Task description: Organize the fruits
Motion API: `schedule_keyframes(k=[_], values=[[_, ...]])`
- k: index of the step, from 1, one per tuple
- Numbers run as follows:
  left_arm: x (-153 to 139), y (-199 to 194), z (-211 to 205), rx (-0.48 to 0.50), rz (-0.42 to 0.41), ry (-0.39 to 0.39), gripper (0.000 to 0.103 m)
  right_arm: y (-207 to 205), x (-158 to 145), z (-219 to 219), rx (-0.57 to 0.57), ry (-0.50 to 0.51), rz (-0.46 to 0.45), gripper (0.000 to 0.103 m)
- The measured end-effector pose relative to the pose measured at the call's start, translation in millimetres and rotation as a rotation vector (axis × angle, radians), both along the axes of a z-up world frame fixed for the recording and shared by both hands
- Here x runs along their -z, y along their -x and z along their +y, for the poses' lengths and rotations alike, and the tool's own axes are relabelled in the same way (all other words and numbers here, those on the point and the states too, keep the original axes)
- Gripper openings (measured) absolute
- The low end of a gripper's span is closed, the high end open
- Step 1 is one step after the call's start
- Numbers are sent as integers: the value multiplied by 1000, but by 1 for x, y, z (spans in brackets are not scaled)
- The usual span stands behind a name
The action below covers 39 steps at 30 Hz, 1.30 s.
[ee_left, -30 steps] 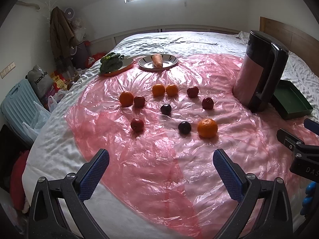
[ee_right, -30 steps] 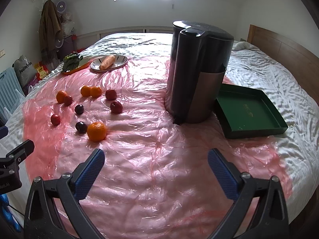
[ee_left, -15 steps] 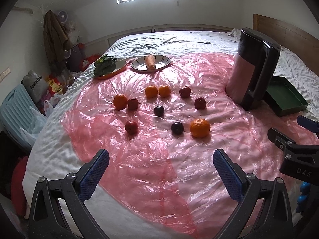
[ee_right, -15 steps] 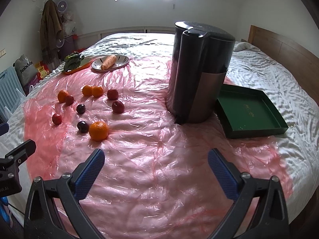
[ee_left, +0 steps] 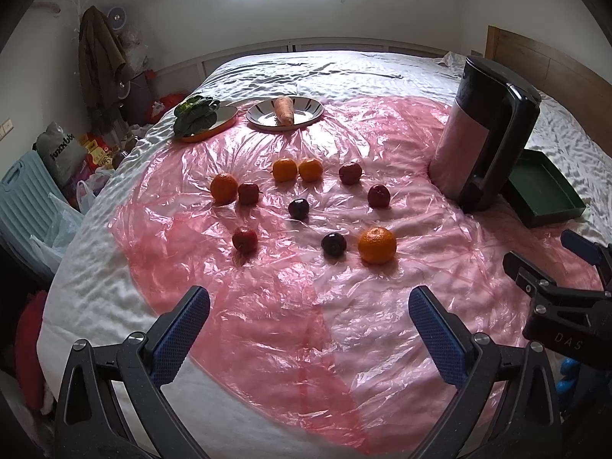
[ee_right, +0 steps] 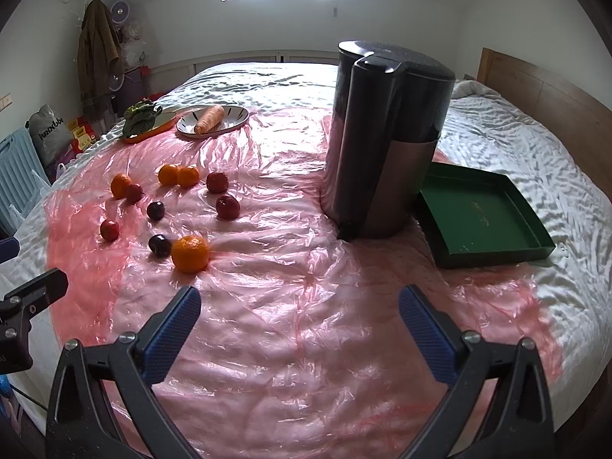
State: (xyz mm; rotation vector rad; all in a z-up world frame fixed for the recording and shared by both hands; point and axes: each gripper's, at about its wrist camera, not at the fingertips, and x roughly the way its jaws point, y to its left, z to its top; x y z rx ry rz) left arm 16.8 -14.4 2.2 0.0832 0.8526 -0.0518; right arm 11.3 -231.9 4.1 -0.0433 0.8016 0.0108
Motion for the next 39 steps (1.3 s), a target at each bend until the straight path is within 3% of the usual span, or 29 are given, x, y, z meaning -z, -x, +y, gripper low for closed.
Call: schedule_keyframes(k=[21, 39], values=[[-2, -24, -3, -11, -32, 21, 102, -9, 5, -10, 29, -4, 5, 103], [1, -21, 0, -9, -28, 36, 102, -5, 1, -5, 30, -5, -17, 103]])
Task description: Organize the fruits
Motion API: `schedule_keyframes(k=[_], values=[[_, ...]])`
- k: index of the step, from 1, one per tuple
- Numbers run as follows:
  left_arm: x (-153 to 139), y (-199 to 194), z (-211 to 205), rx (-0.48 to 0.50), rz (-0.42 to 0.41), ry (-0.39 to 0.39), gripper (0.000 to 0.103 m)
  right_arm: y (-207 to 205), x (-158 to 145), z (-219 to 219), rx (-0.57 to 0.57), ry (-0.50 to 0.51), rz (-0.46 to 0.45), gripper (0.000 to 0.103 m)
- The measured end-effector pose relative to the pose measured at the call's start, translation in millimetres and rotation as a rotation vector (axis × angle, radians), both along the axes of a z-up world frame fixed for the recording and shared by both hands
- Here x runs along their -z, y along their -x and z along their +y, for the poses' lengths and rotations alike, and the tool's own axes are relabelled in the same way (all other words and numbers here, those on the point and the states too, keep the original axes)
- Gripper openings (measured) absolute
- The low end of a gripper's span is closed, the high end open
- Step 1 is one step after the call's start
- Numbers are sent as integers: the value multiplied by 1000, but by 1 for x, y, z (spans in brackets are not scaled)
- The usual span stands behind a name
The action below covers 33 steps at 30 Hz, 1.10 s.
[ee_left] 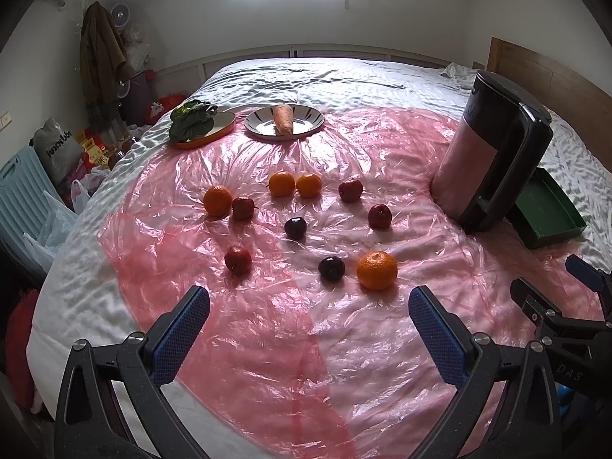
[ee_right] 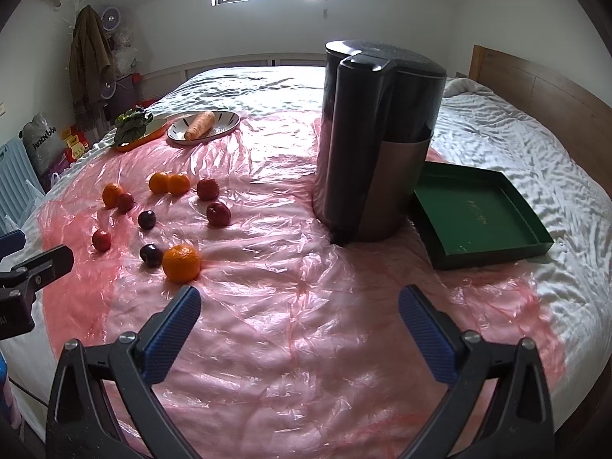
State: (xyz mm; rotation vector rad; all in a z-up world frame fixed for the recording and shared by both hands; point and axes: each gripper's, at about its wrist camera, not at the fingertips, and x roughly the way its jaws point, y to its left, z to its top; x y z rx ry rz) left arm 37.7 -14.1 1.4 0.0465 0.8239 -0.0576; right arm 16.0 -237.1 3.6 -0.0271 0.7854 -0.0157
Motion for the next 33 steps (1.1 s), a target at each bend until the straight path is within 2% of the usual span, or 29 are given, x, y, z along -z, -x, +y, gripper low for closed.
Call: schedule_keyframes(k=[21, 33], values=[[-2, 7, -1, 34, -8, 3, 102, 6, -3, 5, -12, -17, 4, 103], [10, 2, 1, 36, 7, -9, 102, -1, 3, 6, -25, -22, 6, 103]])
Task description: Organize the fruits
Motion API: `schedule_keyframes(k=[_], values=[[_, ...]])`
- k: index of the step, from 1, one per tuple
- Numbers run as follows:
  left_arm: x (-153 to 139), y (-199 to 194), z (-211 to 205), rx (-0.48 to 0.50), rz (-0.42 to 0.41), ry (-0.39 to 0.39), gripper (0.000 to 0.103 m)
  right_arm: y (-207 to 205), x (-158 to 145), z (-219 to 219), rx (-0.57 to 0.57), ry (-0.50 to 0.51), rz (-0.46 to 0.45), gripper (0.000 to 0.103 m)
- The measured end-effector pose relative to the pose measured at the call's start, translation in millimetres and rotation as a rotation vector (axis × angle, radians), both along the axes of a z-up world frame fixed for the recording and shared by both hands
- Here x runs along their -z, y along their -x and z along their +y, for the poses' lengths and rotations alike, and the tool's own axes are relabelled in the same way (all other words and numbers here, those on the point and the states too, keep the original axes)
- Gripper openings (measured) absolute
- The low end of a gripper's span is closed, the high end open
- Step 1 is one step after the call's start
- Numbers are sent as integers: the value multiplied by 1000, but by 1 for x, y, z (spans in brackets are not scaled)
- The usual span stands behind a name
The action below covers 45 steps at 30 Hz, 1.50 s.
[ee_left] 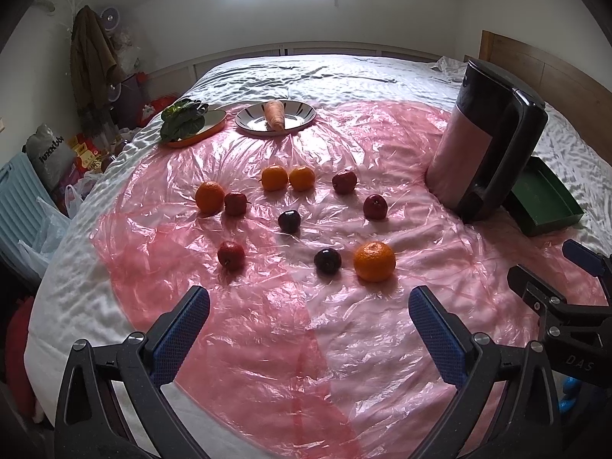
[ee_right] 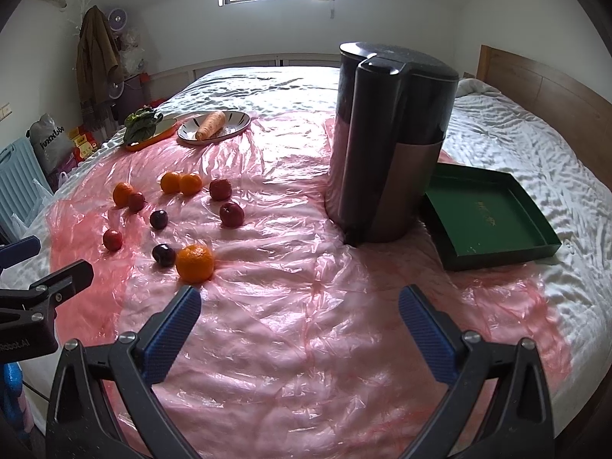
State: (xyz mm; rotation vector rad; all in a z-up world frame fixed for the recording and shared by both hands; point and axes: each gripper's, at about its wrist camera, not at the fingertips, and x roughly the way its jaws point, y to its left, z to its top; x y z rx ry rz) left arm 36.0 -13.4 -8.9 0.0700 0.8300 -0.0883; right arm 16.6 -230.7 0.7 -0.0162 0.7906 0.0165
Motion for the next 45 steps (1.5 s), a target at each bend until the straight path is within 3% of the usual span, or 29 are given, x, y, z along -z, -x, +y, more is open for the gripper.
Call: schedule_keyframes(k=[18, 33, 38, 45], values=[[13, -10, 7, -20, 20, 6, 102, -7, 7, 7, -29, -10, 3, 103], [40, -58, 99, -153, 90, 74, 101, -52, 40, 66, -231, -102, 58, 103], [54, -79, 104, -127, 125, 83, 94, -74, 56, 82, -290, -103, 97, 103], [72, -108, 91, -42, 171, 57, 74, -96, 72, 92, -333, -88, 138, 103]])
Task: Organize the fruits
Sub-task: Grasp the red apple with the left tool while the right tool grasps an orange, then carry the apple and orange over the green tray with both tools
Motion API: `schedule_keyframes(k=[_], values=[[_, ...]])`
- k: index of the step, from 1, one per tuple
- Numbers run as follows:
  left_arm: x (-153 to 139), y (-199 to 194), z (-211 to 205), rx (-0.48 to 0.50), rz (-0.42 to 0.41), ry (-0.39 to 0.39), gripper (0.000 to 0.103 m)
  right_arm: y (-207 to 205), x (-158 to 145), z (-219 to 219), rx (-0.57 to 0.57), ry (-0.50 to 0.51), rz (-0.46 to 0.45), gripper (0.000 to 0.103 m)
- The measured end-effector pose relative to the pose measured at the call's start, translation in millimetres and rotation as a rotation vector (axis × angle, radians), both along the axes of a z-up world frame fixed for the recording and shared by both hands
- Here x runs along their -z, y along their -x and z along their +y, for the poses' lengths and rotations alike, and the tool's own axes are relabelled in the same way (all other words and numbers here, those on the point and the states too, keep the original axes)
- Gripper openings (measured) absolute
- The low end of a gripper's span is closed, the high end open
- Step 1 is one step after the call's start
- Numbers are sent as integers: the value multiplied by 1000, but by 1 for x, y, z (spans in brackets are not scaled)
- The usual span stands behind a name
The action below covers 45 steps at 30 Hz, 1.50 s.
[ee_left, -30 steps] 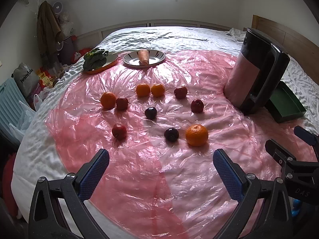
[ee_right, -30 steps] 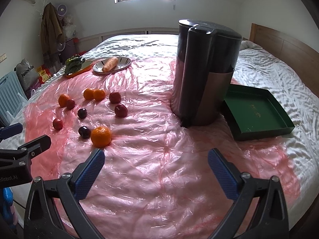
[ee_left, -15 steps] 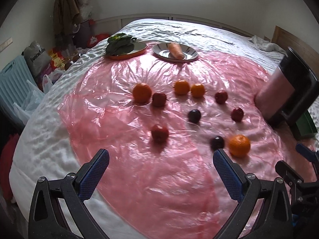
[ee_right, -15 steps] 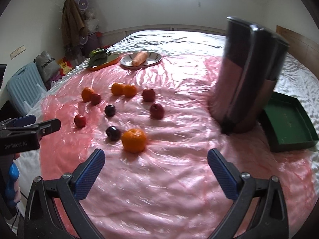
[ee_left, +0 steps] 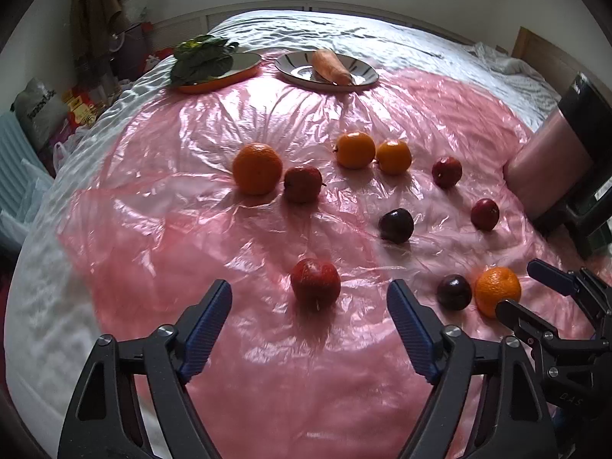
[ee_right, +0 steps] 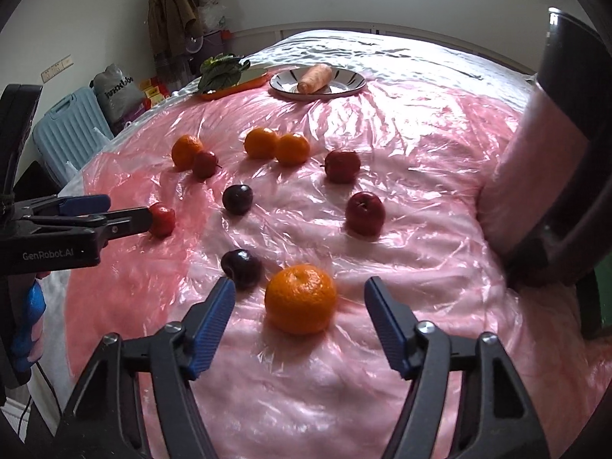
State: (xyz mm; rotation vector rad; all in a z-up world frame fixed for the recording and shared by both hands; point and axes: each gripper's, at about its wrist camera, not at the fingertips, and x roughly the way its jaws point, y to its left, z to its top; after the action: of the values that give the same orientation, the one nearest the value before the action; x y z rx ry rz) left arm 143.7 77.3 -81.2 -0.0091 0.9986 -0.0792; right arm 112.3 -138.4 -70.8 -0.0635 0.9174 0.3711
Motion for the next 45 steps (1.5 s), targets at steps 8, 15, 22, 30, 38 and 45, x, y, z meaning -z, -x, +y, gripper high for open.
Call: schedule_keyframes(k=[8, 15, 22, 30, 38, 45], values=[[21, -24, -3, 35, 47, -22, 53, -13, 19, 1, -15, 33, 54, 79], [36, -28, -6, 55, 81, -39, 35, -15, 27, 3, -34, 27, 75, 55], [35, -28, -1, 65, 91, -5, 28, -15, 27, -1, -44, -2, 88, 53], [27, -19, 19, 8, 95, 65, 28, -11, 19, -12, -27, -66, 87, 53], [5, 2, 24, -12, 68, 66, 28, 6, -1, -21, -9, -110, 67, 53], [-26, 36, -6, 85, 44, 80, 28, 45, -16, -54, 17, -122, 52, 53]])
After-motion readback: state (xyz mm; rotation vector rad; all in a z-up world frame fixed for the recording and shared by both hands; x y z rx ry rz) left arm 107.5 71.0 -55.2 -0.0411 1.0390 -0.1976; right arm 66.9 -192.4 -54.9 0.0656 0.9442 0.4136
